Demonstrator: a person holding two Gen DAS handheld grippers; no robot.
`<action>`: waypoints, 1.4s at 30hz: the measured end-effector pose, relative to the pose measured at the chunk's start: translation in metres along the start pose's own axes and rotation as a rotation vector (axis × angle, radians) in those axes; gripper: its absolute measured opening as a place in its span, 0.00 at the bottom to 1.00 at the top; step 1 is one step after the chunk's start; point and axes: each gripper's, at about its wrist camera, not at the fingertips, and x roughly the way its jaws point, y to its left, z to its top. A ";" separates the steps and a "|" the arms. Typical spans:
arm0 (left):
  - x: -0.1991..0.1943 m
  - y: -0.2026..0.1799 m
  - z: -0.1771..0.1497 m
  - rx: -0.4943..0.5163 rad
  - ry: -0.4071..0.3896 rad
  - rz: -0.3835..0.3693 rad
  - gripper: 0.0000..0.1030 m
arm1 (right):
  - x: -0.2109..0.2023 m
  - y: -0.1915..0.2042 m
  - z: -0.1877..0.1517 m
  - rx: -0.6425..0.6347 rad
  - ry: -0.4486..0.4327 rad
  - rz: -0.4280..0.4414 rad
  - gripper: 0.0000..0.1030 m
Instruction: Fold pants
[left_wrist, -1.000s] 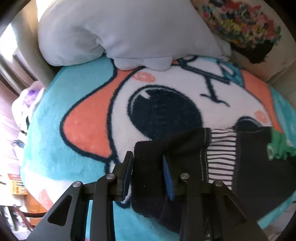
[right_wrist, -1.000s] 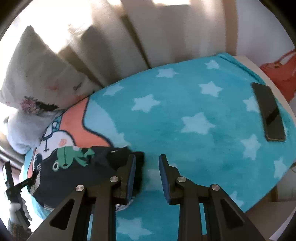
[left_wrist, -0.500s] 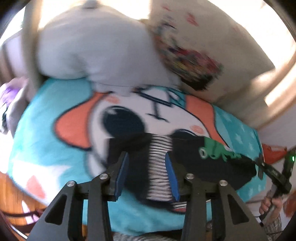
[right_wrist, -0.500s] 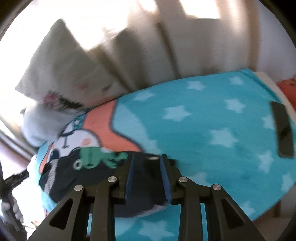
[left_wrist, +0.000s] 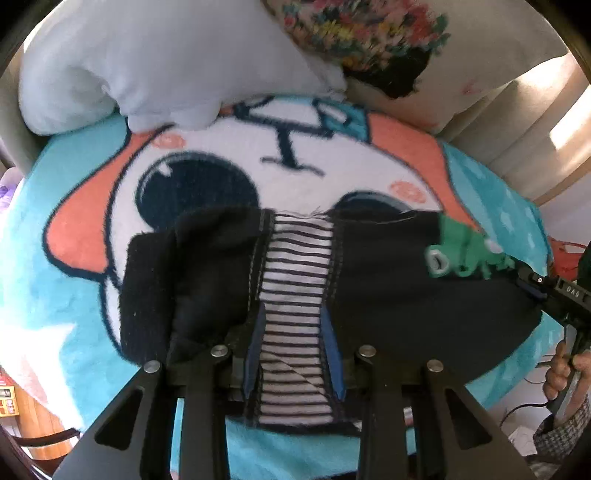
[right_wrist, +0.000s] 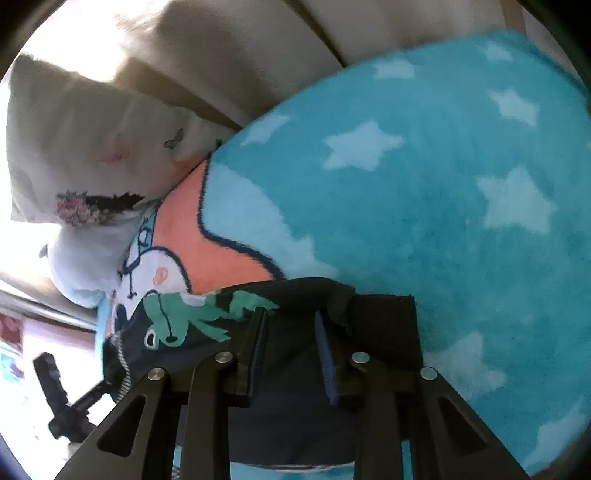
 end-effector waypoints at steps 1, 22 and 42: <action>-0.009 -0.005 0.000 0.010 -0.021 -0.005 0.30 | -0.006 0.011 -0.002 -0.041 -0.014 -0.015 0.31; -0.003 -0.076 -0.005 0.221 -0.001 -0.069 0.43 | -0.002 0.110 0.006 -0.411 0.028 -0.005 0.45; 0.049 -0.096 -0.021 0.334 0.030 -0.068 0.54 | 0.125 0.189 0.009 -0.596 0.269 0.015 0.24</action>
